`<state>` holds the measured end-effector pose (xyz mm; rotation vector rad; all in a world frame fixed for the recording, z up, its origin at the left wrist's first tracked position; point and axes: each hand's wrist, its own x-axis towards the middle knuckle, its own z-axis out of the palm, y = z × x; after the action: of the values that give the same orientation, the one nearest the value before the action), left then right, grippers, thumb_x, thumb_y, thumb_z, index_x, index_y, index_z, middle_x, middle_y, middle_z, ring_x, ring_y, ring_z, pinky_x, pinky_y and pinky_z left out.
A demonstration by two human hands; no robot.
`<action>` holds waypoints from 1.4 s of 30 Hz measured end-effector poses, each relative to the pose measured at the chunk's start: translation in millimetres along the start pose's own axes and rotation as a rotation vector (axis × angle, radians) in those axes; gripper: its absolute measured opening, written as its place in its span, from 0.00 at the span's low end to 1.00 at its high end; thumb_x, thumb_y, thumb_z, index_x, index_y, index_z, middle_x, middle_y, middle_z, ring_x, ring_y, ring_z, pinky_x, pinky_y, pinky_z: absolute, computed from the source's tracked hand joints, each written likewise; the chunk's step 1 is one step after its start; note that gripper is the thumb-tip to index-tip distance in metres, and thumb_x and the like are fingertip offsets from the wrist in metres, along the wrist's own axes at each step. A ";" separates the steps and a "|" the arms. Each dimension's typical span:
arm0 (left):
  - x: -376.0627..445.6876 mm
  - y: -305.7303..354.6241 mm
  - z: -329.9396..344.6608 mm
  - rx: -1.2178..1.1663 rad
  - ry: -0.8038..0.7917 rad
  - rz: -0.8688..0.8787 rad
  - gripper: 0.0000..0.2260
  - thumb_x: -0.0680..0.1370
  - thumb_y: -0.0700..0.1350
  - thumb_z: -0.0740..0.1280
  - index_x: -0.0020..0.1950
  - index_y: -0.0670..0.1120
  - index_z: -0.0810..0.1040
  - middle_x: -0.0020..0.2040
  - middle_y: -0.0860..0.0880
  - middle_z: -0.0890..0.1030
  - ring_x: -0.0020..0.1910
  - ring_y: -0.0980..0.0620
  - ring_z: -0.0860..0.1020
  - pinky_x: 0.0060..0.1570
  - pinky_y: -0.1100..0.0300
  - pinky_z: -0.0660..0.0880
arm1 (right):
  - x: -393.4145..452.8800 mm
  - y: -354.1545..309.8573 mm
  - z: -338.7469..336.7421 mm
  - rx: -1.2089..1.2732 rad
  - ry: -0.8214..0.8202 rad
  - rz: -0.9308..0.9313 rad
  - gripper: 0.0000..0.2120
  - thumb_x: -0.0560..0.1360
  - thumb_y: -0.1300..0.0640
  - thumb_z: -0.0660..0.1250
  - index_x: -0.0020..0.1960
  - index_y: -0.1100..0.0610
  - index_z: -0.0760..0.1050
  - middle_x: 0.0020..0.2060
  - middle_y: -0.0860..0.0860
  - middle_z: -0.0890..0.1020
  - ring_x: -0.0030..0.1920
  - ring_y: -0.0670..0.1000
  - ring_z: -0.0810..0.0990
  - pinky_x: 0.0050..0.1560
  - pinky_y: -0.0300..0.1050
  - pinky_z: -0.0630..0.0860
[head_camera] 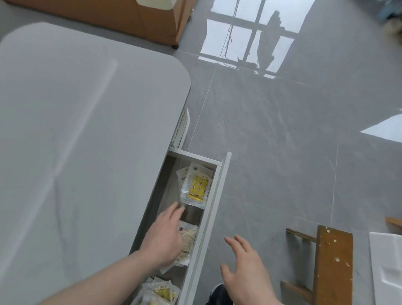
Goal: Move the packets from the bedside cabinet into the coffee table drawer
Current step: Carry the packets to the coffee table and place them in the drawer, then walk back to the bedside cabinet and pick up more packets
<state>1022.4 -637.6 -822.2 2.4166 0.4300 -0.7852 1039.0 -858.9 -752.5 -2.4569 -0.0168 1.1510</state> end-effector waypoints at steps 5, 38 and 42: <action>-106.3 -18.8 -30.4 0.244 -0.045 0.058 0.33 0.80 0.43 0.56 0.85 0.53 0.49 0.85 0.52 0.44 0.84 0.50 0.45 0.82 0.54 0.44 | -61.2 -18.6 -6.2 -0.181 -0.054 -0.019 0.34 0.82 0.48 0.64 0.84 0.46 0.53 0.84 0.47 0.51 0.83 0.52 0.51 0.82 0.48 0.55; -728.1 -124.2 -84.7 0.122 0.278 -0.339 0.31 0.84 0.55 0.54 0.85 0.54 0.46 0.82 0.48 0.30 0.82 0.43 0.31 0.80 0.41 0.36 | -518.8 -179.8 127.1 -0.760 -0.068 -0.581 0.37 0.81 0.49 0.60 0.84 0.49 0.47 0.84 0.53 0.42 0.83 0.63 0.39 0.81 0.68 0.44; -797.0 -195.8 -92.9 0.032 0.369 -0.416 0.32 0.84 0.56 0.55 0.85 0.55 0.45 0.82 0.49 0.30 0.81 0.44 0.31 0.80 0.42 0.36 | -547.3 -249.2 201.2 -0.821 -0.084 -0.703 0.37 0.83 0.46 0.61 0.85 0.49 0.45 0.84 0.53 0.41 0.83 0.63 0.38 0.81 0.67 0.43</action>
<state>355.1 -527.0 -348.3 2.5386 1.0971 -0.5044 572.9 -659.9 -371.3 -2.6257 -1.5062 1.0127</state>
